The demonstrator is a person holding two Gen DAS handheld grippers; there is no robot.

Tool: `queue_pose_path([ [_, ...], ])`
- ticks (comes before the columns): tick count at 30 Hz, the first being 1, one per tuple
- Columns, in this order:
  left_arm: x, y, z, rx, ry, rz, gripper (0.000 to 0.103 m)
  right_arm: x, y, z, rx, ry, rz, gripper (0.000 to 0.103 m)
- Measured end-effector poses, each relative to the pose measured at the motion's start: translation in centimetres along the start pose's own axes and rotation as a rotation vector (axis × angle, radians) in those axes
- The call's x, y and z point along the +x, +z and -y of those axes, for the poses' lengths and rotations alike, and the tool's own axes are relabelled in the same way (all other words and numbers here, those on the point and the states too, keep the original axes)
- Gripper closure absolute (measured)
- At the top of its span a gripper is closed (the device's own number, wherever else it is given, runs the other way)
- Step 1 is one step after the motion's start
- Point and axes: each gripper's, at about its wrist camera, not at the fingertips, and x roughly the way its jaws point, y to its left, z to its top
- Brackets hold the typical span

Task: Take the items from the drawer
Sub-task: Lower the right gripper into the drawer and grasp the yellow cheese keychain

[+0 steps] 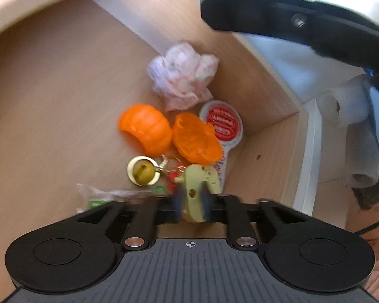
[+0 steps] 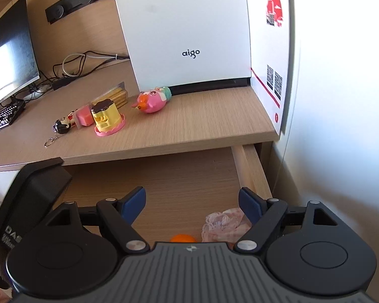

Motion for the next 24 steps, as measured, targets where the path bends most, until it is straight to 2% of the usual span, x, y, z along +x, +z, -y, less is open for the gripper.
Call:
queue_pose_path([
  [3,-2.9,-1.6,-1.3,0.002,0.015,0.061,0.093,0.1,0.5,-0.8,-0.028,-0.009,-0.023,0.022],
  [6,-5.4,-3.4,-3.5,-0.037,0.067,0.114,0.093,0.8,0.6,-1.4,-0.057,-0.003,-0.084,0.02],
  [9,-7.3,-5.2,-5.2,-0.052,0.128,0.154,0.093,2.8,0.4,-1.4,-0.046,0.003,-0.2,0.02],
  [12,-8.3,-6.2,-6.7,-0.038,0.167,0.199,0.092,5.0,-0.3,-1.3,0.012,0.026,-0.358,0.02],
  [13,-8.4,-6.4,-7.4,-0.054,0.155,0.207,0.089,5.7,-0.6,-1.3,0.024,0.025,-0.414,0.02],
  [15,-8.6,-6.5,-8.5,-0.102,0.063,0.22,0.089,6.8,-1.2,-1.6,0.031,0.006,-0.527,0.02],
  [19,-8.8,-6.7,-8.9,-0.093,-0.019,0.272,0.089,8.9,-2.1,-2.0,0.054,-0.017,-0.758,0.02],
  [21,-9.0,-7.1,-8.6,-0.083,-0.046,0.296,0.089,10.1,-2.2,-2.8,-0.003,-0.036,-0.838,0.02],
  [24,-8.8,-7.6,-8.4,-0.08,-0.064,0.344,0.089,12.0,-2.2,-4.2,-0.093,-0.075,-0.91,0.022],
])
